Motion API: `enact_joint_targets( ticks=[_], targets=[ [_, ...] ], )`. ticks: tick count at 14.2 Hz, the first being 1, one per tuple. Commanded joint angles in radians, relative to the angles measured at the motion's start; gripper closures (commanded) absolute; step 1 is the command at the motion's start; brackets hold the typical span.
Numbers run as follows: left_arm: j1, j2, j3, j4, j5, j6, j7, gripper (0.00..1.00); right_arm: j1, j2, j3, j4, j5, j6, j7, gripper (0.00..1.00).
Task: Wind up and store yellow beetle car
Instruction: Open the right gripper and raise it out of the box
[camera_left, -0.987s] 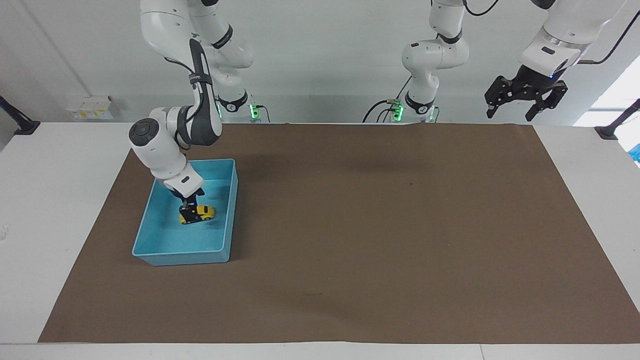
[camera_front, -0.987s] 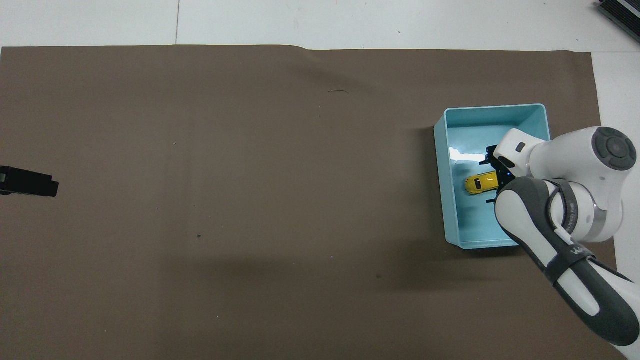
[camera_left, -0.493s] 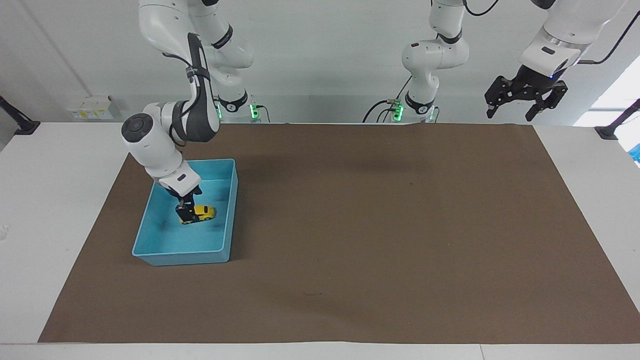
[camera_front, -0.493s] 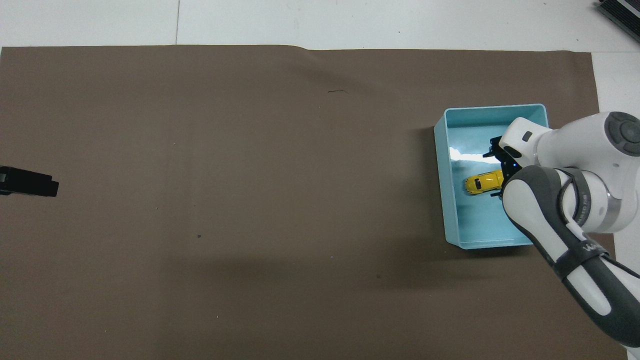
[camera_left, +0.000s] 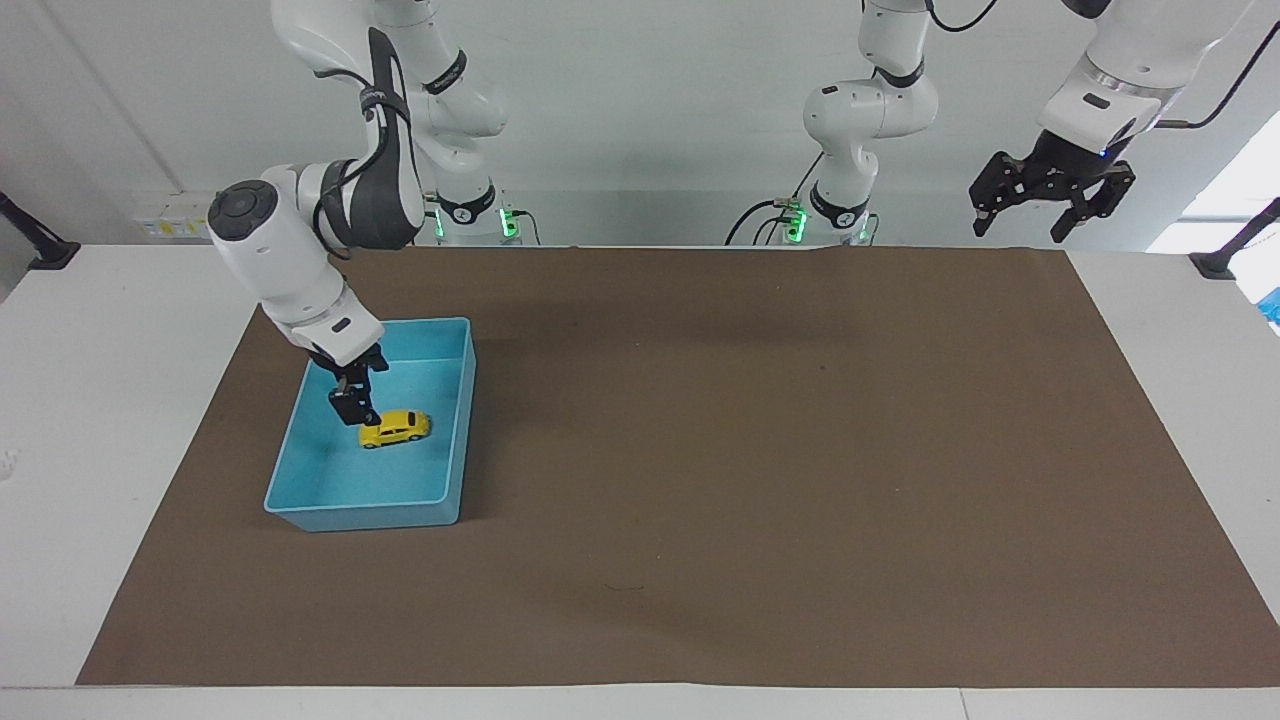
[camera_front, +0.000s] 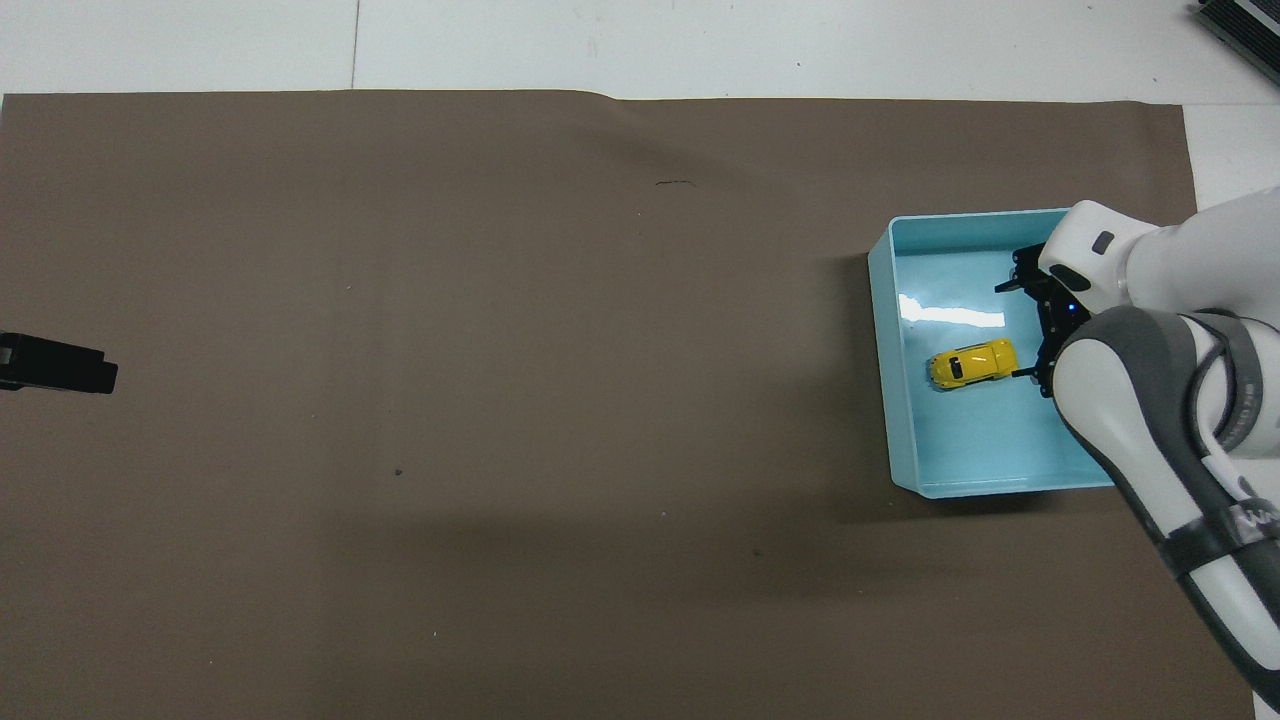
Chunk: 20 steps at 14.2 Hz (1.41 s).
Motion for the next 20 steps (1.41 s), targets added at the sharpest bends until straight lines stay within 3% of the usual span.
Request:
enact_joint_targets(
  ticks=[1,8,14,20],
  targets=[
    [0.019,-0.015,-0.015,-0.016,0.009,0.012,-0.001,0.00,-0.011,0.002,0.005,0.020,0.019,-0.018,0.010,0.00],
    [0.019,-0.015,-0.015,-0.016,0.008,0.012,-0.001,0.00,-0.016,-0.012,-0.004,0.058,0.018,-0.064,0.010,0.00],
    [0.019,-0.015,-0.015,-0.016,0.008,0.012,-0.001,0.00,-0.007,-0.082,0.000,0.074,-0.002,-0.068,0.010,0.00],
    [0.019,-0.015,-0.015,-0.016,0.008,0.012,-0.001,0.00,0.001,-0.086,0.006,0.080,-0.002,-0.059,0.015,0.00]
  ],
)
